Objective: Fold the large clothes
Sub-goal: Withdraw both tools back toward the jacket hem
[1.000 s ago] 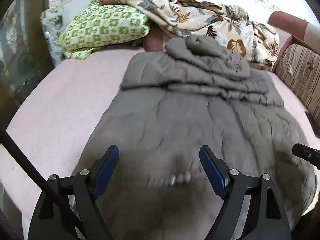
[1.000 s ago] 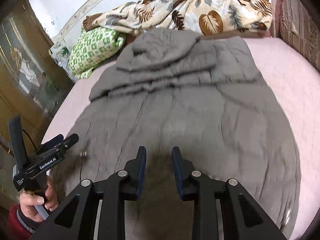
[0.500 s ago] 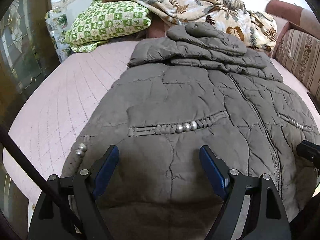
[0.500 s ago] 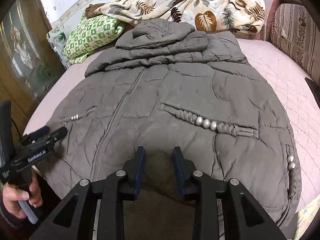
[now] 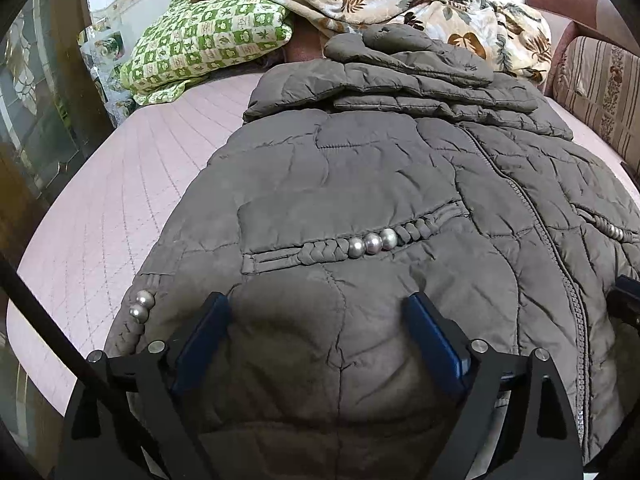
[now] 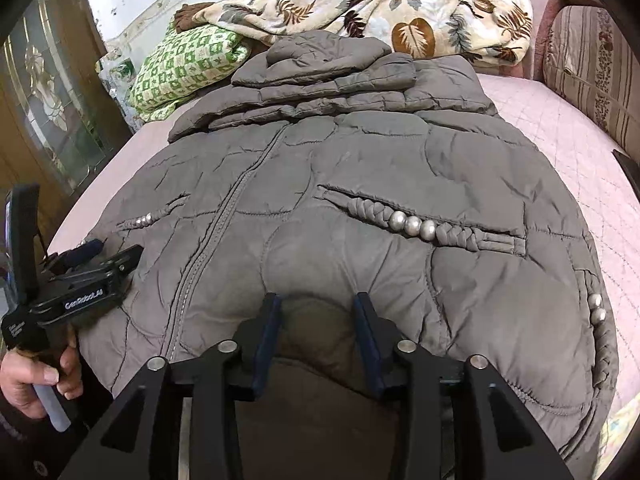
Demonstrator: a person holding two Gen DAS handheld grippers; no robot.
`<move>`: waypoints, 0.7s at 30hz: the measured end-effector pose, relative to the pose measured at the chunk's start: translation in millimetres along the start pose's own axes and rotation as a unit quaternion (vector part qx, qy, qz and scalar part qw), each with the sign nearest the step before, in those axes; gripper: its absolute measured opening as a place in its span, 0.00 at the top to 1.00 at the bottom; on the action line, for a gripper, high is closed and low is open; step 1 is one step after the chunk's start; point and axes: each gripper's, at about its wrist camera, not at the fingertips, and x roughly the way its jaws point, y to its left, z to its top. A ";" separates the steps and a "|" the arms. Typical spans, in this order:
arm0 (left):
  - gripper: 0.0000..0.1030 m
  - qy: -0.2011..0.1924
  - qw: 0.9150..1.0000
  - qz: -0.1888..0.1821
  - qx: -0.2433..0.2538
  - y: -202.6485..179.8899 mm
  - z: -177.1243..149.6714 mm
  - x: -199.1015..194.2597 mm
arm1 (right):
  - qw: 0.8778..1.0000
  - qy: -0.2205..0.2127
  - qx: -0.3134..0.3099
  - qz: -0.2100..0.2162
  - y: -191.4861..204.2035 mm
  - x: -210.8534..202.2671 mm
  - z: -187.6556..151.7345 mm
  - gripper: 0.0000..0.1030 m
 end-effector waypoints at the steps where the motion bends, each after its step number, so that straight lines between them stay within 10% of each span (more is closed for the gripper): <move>1: 0.11 0.000 1.000 0.000 -0.001 0.0 0.0 0.4 | 1.000 0.001 -0.002 0.002 1.1 0.1 -0.2 0.53; 8: 0.10 -0.004 1.000 0.003 0.000 0.4 -2.5 0.9 | 1.000 0.001 -0.005 0.004 2.6 0.7 -0.6 0.49; 21: 0.05 -0.002 1.000 0.001 -0.015 2.8 -8.5 -1.9 | 0.999 0.009 -0.036 0.022 16.3 2.4 -7.9 0.09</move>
